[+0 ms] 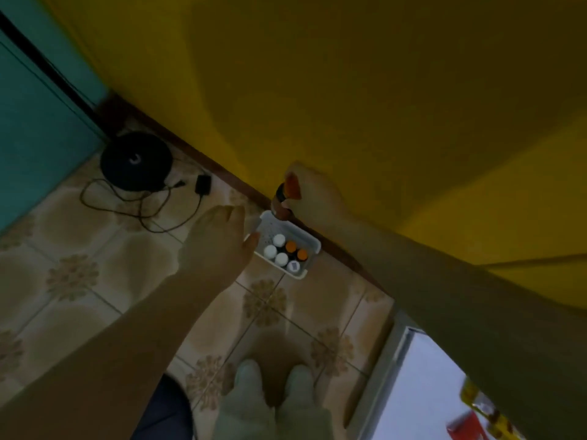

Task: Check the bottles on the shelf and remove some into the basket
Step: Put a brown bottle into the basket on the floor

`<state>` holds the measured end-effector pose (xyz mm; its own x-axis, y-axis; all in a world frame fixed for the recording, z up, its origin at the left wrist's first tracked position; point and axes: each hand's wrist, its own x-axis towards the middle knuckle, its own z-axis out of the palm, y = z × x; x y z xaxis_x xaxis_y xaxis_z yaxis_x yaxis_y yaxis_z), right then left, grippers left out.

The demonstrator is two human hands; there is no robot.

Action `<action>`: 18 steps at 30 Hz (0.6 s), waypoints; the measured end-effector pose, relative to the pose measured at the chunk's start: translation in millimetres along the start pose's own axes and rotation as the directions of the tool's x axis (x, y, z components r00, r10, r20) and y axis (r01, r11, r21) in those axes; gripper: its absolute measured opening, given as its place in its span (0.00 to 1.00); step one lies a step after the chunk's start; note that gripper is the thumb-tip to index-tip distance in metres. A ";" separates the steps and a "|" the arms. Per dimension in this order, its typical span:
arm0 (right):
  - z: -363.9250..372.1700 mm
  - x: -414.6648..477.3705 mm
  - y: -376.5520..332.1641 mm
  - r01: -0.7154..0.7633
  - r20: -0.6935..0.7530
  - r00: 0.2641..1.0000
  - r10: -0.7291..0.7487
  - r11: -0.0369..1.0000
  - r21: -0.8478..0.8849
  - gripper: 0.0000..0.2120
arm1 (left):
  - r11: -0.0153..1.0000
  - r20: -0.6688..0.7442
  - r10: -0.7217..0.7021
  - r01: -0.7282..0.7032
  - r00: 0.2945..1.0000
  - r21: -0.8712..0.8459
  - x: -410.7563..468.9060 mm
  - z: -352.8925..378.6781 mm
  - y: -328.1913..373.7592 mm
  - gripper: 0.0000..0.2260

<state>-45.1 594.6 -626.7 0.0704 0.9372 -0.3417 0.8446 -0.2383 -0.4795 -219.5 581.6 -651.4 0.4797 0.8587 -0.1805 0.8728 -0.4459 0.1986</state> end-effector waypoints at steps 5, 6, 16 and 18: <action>128.9 71.1 79.1 0.010 0.031 0.999 -0.011 0.999 0.049 0.14 | 0.997 0.058 -0.067 0.069 0.996 -0.034 44.6 140.3 -34.3 0.20; 156.4 85.5 92.6 0.022 0.038 0.999 -0.024 0.999 0.044 0.14 | 0.996 0.065 -0.074 0.077 0.995 -0.039 51.2 171.0 -40.1 0.21; 377.8 205.4 176.2 0.050 0.141 0.989 -0.037 0.995 -0.089 0.22 | 0.998 0.103 -0.062 0.059 0.993 0.029 96.0 383.6 -112.3 0.22; 403.2 219.0 187.6 0.064 0.166 0.985 -0.039 0.986 -0.151 0.19 | 0.997 0.112 -0.073 0.069 0.991 0.036 101.6 402.9 -122.8 0.23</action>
<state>-85.2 652.4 -1117.4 -0.0518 0.8903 -0.4524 0.9176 -0.1363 -0.3733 -241.6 621.8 -1082.3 0.4219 0.8551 -0.3014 0.9066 -0.3943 0.1504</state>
